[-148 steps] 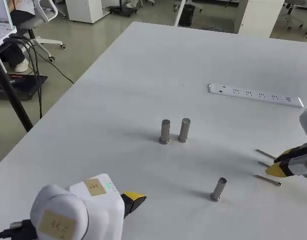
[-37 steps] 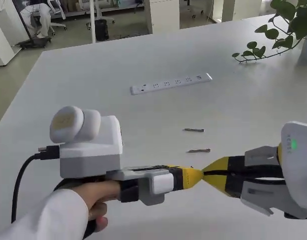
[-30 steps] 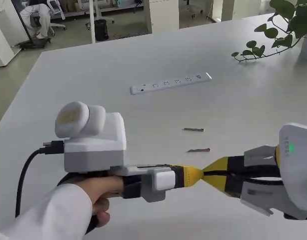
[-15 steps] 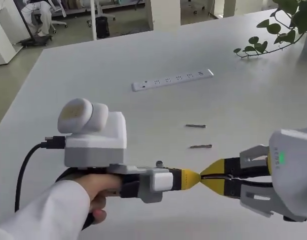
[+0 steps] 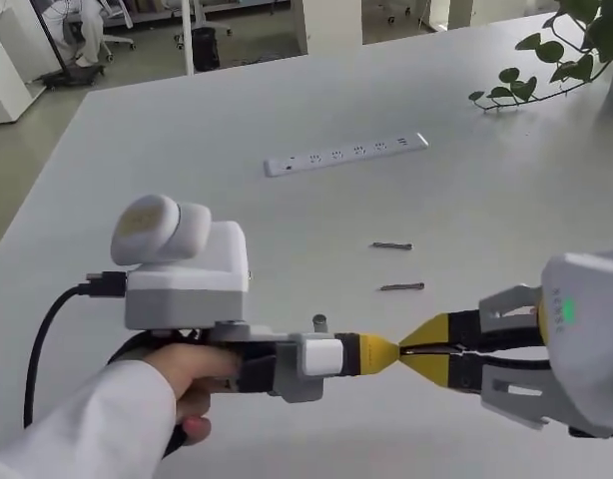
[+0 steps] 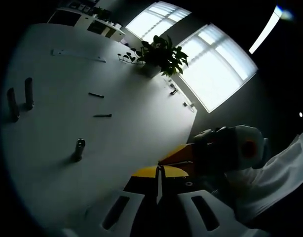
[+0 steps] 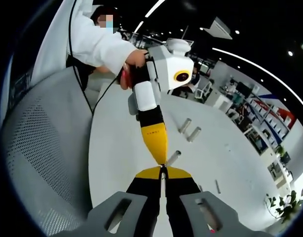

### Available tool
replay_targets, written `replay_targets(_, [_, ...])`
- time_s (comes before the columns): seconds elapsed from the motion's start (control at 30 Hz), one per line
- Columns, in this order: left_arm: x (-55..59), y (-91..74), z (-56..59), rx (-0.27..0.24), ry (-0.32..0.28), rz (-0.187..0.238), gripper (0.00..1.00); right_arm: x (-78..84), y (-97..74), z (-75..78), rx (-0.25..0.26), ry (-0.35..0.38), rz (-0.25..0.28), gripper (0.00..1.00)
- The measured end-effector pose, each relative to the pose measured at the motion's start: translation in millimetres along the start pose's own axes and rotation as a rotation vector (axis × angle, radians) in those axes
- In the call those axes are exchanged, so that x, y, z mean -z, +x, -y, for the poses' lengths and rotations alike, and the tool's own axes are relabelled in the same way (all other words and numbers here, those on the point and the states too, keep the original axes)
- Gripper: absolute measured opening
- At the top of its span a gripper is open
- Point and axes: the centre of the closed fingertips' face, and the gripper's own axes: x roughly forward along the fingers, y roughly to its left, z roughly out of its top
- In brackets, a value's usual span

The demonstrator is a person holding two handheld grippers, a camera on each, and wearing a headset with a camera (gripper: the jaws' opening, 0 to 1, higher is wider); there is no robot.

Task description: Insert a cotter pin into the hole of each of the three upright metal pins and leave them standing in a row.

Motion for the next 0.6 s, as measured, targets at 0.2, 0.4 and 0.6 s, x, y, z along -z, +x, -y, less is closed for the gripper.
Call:
replay_targets(0.2, [0.0,-0.6,0.5,0.002,-0.002,0.005,0.00,-0.8,0.4,0.1,-0.004,-0.007,0.006,0.00])
replay_targets(0.4, [2.8,-0.3,-0.8,0.002,-0.014,0.002,0.00,0.2,1.6,-2.6,-0.013,-0.009,0.004,0.00])
replay_targets(0.6, [4.7,-0.2,-1.3,0.001,-0.002,-0.003,0.00,0.0,1.3,-3.9,-0.021,0.017,0.015,0.00])
